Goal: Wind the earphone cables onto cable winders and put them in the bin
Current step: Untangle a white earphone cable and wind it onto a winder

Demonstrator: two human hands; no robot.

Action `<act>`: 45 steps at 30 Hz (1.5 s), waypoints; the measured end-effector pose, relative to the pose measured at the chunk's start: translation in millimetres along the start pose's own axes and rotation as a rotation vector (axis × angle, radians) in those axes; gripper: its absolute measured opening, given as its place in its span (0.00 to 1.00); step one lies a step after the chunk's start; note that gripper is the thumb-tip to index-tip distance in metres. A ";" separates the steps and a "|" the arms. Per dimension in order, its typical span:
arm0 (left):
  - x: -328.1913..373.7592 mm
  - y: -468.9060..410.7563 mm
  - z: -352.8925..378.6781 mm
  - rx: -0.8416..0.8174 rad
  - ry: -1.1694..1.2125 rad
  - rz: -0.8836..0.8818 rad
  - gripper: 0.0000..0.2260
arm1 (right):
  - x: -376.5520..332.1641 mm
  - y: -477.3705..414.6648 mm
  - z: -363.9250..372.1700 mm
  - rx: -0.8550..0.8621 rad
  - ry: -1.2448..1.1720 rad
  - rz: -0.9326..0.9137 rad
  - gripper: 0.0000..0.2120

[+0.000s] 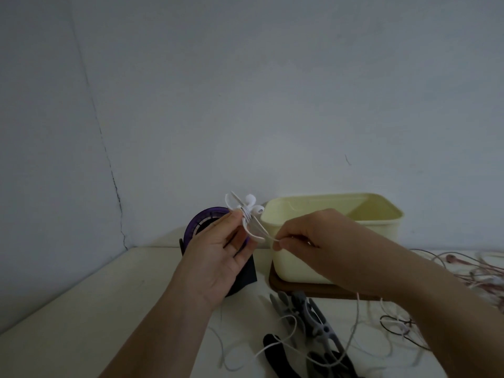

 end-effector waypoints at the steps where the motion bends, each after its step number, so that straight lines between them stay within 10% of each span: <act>1: -1.2 0.1 -0.4 0.005 0.030 -0.017 0.05 | 0.2 0.2 -2.9 0.023 0.017 -0.006 0.13; 11: -10.4 -0.1 -0.4 -0.154 -0.610 0.088 0.13 | 5.0 5.3 -35.5 0.235 -0.020 0.010 0.08; 26: -6.0 19.1 22.7 -0.449 -0.881 0.165 0.16 | 33.6 2.3 -41.3 0.392 -0.233 0.060 0.08; 35: -0.4 18.1 26.7 -0.405 -0.395 0.038 0.11 | 46.0 -7.0 23.6 0.150 -0.719 0.243 0.13; 45: 5.3 6.2 9.3 -0.075 0.021 0.014 0.08 | 14.7 -10.9 40.6 0.061 -0.203 0.031 0.14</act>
Point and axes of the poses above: each hand's wrist, its own y-axis away from the middle knuckle, its own z-axis out of the palm, x = y × z, the point moved 5 cm from there along -y, towards the middle knuckle, and after that the axes turned 4 degrees about y, right-handed, at the moved point
